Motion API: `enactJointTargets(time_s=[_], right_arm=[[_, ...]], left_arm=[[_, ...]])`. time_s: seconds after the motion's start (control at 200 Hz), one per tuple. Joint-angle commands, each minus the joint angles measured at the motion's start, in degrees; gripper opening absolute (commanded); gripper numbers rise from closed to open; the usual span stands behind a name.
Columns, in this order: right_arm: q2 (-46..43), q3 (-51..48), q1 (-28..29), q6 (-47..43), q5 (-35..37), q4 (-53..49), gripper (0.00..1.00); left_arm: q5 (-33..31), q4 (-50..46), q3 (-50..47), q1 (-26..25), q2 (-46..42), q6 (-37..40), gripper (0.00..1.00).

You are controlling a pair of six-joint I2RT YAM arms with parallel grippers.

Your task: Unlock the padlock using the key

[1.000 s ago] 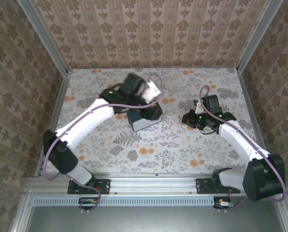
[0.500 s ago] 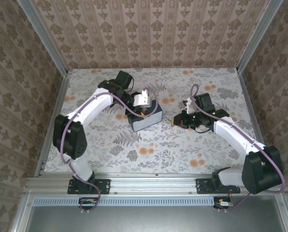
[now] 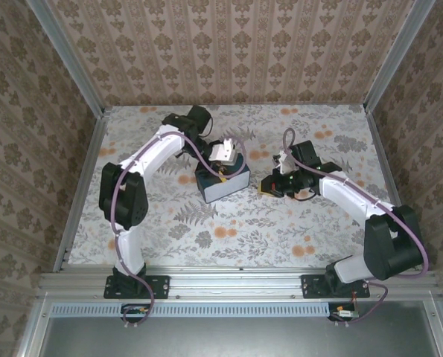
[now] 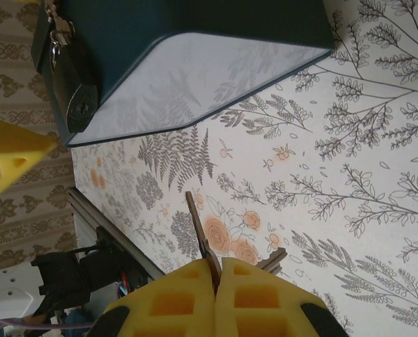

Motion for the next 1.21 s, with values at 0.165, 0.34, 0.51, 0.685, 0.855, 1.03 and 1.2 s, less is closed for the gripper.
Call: enactJointTargets(time_s=[0.165, 0.34, 0.51, 0.685, 0.855, 1.03, 1.2], right_arm=[[-0.24, 3.28, 0.73, -1.47, -4.58, 0.10, 0.00], [-0.35, 3.11, 0.94, -1.39, -4.53, 0.39, 0.00], [0.20, 2.59, 1.08, -1.33, -4.44, 0.82, 0.00], [0.55, 2.53, 1.28, -1.25, -4.44, 1.47, 0.00], [0.92, 2.40, 1.37, -0.99, -4.24, 1.98, 0.00], [1.13, 2.49, 1.69, -0.77, -5.68, 3.27, 0.00], [2.21, 2.78, 1.77, 2.34, -7.10, 6.59, 0.00]], left_arm=[[1.79, -3.10, 2.30, -1.25, 3.46, 2.42, 0.69], [1.68, -4.85, 4.45, -1.45, 5.31, 2.58, 0.66], [2.00, -7.27, 5.73, -1.62, 5.27, 3.40, 0.61], [0.59, -6.78, 4.47, -1.78, 5.10, 2.96, 0.55], [0.00, -3.96, 2.03, -2.06, 3.99, 2.12, 0.47], [-0.52, -3.18, 1.71, -2.49, 4.15, 1.38, 0.39], [-1.07, -2.44, 1.24, -2.85, 4.17, 0.55, 0.34]])
